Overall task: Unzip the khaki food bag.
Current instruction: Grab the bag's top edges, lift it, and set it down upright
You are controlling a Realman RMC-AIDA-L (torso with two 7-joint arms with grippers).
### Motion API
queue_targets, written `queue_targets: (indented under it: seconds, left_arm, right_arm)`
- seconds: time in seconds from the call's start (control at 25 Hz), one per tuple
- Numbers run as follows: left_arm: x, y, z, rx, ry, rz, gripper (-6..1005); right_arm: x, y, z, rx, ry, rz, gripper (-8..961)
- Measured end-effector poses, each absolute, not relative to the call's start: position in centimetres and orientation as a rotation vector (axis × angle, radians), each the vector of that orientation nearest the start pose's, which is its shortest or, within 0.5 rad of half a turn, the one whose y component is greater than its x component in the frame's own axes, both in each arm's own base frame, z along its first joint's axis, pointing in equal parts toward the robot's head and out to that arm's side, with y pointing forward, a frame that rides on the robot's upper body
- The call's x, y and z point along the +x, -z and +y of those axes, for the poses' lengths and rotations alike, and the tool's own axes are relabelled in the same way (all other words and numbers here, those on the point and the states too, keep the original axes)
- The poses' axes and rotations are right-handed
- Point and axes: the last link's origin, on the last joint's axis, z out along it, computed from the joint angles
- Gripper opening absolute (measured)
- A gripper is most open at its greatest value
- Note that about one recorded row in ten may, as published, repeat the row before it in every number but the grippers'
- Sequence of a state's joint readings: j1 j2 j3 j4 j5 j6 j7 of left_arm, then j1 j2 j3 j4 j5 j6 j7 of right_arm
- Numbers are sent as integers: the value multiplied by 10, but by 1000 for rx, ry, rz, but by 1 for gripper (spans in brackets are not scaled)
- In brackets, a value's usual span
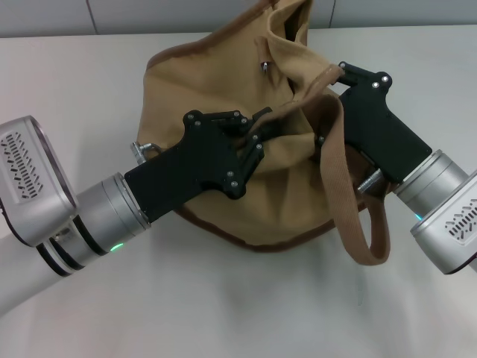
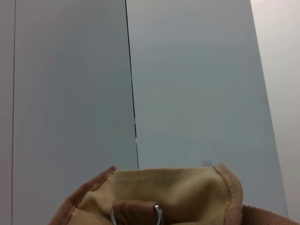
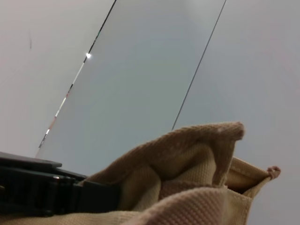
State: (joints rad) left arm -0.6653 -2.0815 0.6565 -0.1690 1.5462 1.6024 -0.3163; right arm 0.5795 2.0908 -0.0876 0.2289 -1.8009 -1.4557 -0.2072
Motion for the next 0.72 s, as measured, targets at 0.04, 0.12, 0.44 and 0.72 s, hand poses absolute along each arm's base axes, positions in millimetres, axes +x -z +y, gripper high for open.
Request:
queue_targets:
  seconds: [0.04,0.12,0.44,0.72]
  left_arm:
    - [-213,82,288,-2365,1199,-86,80]
    - [-213,82,288,-2365,1199,-87,80]
    - [-214,82,287,-2362,1203,-87,81]
    - [-215,79,284,-2347,1223,-90,82]
  right_arm:
    - [229,75,307,-1979,-831,-152,287]
    - [229,75,307,-1979,-831,-152,230]
    - [232,75,305,-1976,-826,-150,98]
    - [234,74,304,-1973,-823,-147,1]
